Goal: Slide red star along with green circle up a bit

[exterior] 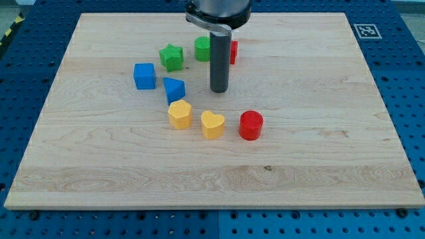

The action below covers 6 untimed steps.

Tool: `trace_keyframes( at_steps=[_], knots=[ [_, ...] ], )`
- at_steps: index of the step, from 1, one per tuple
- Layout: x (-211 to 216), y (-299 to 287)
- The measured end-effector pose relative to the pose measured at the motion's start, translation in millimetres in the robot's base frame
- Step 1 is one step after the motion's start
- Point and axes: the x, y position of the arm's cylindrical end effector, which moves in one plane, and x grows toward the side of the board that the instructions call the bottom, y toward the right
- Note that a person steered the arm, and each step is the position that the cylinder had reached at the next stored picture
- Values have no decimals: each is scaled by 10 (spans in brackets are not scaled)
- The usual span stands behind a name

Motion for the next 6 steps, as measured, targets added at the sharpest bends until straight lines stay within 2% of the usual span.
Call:
trace_keyframes(
  at_steps=[3, 4, 5, 6],
  knots=[
    [67, -862],
    [68, -923],
    [38, -469],
    [-192, -65]
  ],
)
